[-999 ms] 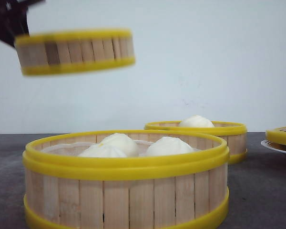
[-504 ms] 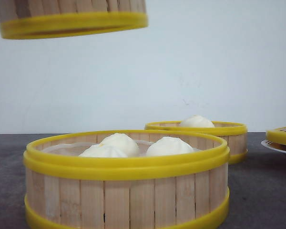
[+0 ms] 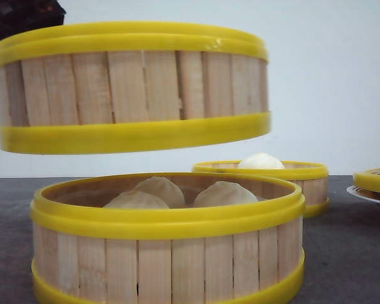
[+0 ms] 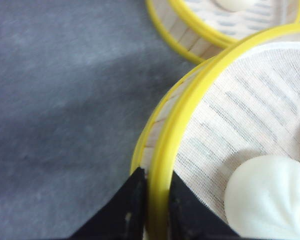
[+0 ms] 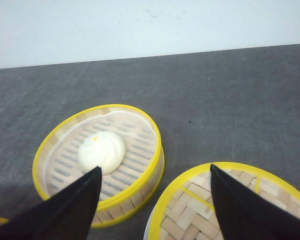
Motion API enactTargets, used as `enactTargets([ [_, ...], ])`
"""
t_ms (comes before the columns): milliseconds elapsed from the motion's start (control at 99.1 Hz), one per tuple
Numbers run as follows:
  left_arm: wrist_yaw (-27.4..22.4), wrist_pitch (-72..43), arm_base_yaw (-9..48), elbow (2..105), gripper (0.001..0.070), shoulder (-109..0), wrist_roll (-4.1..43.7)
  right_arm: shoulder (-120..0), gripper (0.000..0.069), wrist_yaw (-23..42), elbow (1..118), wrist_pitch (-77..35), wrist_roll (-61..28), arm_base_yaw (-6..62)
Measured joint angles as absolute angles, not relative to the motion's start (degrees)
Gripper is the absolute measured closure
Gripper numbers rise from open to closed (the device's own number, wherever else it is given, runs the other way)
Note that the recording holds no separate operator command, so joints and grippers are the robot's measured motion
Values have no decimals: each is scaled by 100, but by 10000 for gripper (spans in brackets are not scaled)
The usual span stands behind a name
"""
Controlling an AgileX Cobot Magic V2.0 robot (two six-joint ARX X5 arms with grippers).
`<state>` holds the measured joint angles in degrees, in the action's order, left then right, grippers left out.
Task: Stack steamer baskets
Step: 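Lift the basket with the left gripper and lower it onto the nearest basket, then open the left gripper and raise it away from the stack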
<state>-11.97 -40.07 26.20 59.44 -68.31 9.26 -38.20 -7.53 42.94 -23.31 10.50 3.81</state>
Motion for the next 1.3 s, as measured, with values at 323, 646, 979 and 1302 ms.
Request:
enactTargets([
  [323, -1083, -3835, 2915, 5913, 682, -7212, 1015, -3820, 266, -753, 4294, -2331, 1052, 381],
  [646, -1081, -3610, 2989, 5907, 682, -7428, 1020, -3820, 266, -755, 4294, -2331, 1052, 381],
  [979, -1009, -3599, 2989, 5896, 682, -7719, 1055, -3820, 266, -753, 4294, -2331, 1052, 381],
  [1302, -1002, -3660, 3004, 5876, 682, -7865, 1111, -3820, 266, -753, 4294, -2331, 1052, 381],
])
